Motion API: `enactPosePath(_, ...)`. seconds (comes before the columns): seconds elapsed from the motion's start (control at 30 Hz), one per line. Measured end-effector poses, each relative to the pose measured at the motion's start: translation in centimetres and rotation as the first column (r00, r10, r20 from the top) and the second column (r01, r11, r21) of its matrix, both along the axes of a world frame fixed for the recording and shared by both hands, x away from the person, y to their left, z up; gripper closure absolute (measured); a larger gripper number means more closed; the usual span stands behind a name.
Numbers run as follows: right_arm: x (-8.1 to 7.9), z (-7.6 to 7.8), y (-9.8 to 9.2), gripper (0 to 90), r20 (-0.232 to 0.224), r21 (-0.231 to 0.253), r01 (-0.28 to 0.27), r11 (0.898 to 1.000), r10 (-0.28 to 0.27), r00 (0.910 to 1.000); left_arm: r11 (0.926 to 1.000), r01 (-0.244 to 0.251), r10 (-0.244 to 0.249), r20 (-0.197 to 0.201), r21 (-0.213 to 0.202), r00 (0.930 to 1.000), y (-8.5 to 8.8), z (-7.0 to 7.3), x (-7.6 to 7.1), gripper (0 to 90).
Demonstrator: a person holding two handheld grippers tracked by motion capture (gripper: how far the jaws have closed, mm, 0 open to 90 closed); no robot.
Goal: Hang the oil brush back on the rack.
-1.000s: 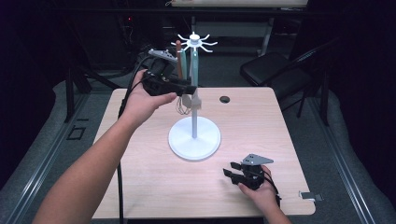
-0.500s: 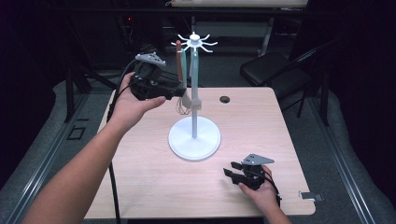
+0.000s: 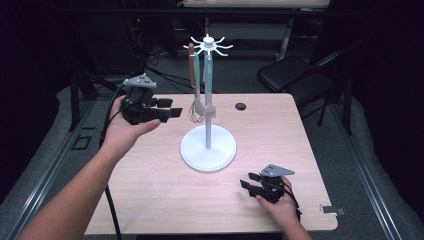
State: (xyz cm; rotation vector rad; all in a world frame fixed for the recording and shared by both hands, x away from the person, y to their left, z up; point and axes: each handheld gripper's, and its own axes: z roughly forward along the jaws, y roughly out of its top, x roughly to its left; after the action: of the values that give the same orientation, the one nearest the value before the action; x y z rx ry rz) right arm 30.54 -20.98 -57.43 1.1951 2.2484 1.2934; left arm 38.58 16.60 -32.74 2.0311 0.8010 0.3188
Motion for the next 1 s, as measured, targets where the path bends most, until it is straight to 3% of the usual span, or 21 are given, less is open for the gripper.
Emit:
enactPosePath(0.13, 0.0, 0.0, -0.1, 51.8, 0.001, 0.003, 0.008, 1.000, -0.008, 1.0000, 0.9996, -0.020, 0.020, 0.004, 0.021, 0.9998, 0.8, -2.0, -0.7, 49.3)
enactPosePath(0.33, 0.1, 0.0, -0.3, 51.5, -0.001, -0.012, 0.011, 1.000, -0.011, 0.9999, 0.9997, -0.024, 0.024, -0.013, 0.009, 0.9996, 1.9, -6.1, -2.1, 49.2)
enactPosePath(0.4, 0.1, 0.0, -0.3, 51.4, 0.001, -0.013, 0.011, 1.000, -0.011, 0.9999, 0.9992, -0.035, 0.035, -0.012, 0.022, 0.9993, 2.3, -7.6, -2.6, 49.2)
enactPosePath(0.67, 0.0, 0.0, -0.2, 51.4, 0.005, -0.014, 0.013, 1.000, -0.013, 0.9999, 0.9972, -0.074, 0.075, -0.035, 0.007, 0.9966, 3.6, -13.0, -4.2, 48.3)
enactPosePath(0.77, 0.0, 0.0, -0.2, 51.0, 0.005, -0.016, 0.012, 1.000, -0.012, 0.9999, 0.9944, -0.101, 0.102, -0.036, 0.033, 0.9941, 3.9, -14.7, -4.7, 47.8)
enactPosePath(0.83, 0.0, 0.1, -0.3, 50.9, 0.004, -0.022, 0.012, 1.000, -0.012, 0.9999, 0.9918, -0.126, 0.126, -0.025, 0.022, 0.9917, 4.2, -15.8, -5.1, 46.1)
enactPosePath(1.0, 0.1, -0.1, -0.2, 50.9, 0.007, -0.009, 0.026, 1.000, -0.026, 0.9997, 0.9871, -0.160, 0.159, -0.055, -0.008, 0.9857, 4.9, -18.1, -5.9, 45.9)
